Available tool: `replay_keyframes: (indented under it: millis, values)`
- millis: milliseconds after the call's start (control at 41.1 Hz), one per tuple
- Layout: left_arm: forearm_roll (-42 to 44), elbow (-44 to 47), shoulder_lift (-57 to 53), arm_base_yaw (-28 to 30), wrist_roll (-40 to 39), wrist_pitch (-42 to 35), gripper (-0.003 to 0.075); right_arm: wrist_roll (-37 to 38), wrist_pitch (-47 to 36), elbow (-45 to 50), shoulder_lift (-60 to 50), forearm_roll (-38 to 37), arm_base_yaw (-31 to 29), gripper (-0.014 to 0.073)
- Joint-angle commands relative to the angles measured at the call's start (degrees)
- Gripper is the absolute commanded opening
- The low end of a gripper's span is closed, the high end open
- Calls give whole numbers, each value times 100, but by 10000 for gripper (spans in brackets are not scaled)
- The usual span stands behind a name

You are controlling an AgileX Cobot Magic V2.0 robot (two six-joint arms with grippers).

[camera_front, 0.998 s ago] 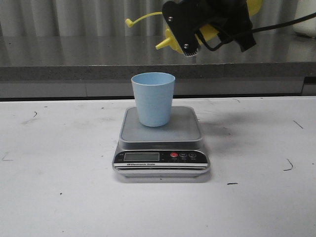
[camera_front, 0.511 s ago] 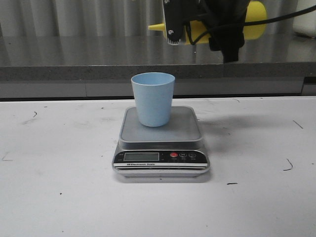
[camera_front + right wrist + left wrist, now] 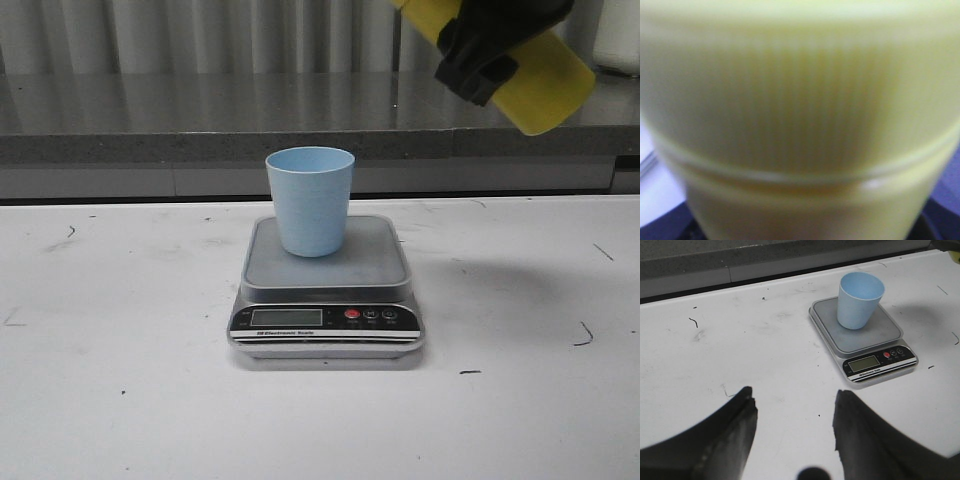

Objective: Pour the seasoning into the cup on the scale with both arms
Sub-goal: 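Turn the bottle upright with the right gripper and move it back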

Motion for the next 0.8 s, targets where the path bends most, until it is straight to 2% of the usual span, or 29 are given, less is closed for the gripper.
replay_keyframes:
  millis: [0,122,243,365,438,609,779]
  values:
    - [-93,-137,17,0,-14,-457,355,280,-1077,329,-727,202,-329,342]
    - [-93,-137,17,0,-14,-457,355,795,-2126,1065,-1131,217,-795,342]
    - [-93,-137,17,0,-14,-457,355,866,-3275,1816,-1315,217,-1192,342]
    - [-93,-137,17,0,-14,-457,355,807,-5232,2561,-1297,217,-1640,342]
    - [-93,-137,17,0,-14,-457,355,655,-6072,2866,-1202,266,-1925,342]
    - [-93,-137,17,0,-14,-457,355,398,-6449,2976,-763,996,-2367,342]
    - [-93,-137,17,0,-14,-457,355,90,-7274,2976,-185,1349,-2405,342]
